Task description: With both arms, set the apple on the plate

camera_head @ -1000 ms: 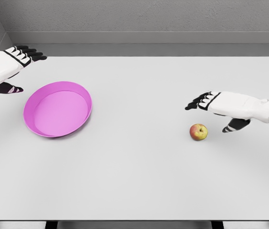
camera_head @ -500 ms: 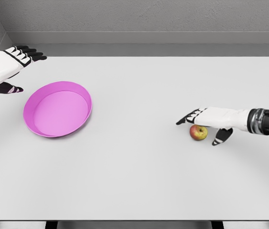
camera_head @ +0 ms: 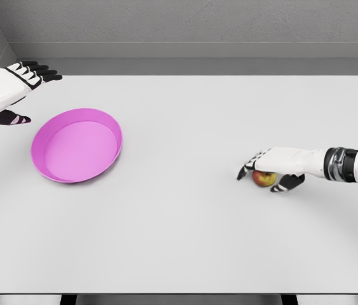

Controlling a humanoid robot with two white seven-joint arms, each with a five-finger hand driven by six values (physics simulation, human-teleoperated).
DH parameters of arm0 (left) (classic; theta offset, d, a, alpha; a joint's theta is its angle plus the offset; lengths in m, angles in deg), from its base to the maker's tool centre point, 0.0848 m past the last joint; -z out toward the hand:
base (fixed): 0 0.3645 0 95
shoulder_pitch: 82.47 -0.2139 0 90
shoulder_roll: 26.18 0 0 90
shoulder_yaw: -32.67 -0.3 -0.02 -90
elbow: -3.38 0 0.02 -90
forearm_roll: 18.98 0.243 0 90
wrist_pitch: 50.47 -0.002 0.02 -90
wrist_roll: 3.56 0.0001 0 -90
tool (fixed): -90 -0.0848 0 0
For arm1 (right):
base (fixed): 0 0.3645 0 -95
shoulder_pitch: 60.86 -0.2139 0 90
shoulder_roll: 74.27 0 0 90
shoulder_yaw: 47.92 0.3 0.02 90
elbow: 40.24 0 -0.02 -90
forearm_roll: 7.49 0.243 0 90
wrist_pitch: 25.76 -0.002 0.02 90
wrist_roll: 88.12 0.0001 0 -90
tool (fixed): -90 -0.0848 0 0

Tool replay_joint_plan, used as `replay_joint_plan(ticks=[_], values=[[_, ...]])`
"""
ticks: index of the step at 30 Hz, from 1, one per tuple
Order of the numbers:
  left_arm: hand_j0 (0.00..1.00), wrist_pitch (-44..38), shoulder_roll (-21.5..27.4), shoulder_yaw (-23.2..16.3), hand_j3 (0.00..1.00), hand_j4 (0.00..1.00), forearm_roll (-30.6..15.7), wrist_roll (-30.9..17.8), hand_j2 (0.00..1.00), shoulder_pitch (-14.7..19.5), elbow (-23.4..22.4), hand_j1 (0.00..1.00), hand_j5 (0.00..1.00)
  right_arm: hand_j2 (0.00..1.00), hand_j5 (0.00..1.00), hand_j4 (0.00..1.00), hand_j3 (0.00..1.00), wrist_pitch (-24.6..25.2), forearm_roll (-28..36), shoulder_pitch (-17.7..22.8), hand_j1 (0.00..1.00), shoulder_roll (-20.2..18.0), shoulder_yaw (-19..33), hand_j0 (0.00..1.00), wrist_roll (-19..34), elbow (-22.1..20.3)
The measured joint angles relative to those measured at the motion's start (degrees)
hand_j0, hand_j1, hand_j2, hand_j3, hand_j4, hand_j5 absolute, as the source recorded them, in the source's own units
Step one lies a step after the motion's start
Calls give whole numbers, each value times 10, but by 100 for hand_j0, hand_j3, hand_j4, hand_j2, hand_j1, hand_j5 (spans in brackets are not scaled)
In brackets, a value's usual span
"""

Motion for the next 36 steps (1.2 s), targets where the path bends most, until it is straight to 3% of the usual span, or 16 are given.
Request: replay_joint_plan(ticks=[18, 29, 36], values=[[100, 0, 1, 1, 100, 100, -1, 0, 100, -2, 0, 100, 100, 43, 43, 43, 43, 0, -1, -14, 43, -3, 7, 43, 22, -7], [100, 0, 3, 1, 100, 100, -2, 0, 100, -2, 0, 100, 100, 43, 43, 43, 43, -2, -1, -30, 43, -2, 53, 43, 29, -58], [100, 0, 5, 1, 100, 100, -2, 1, 100, -2, 0, 100, 100, 43, 43, 43, 43, -6, -3, -48, 43, 43, 66, 43, 30, -68]])
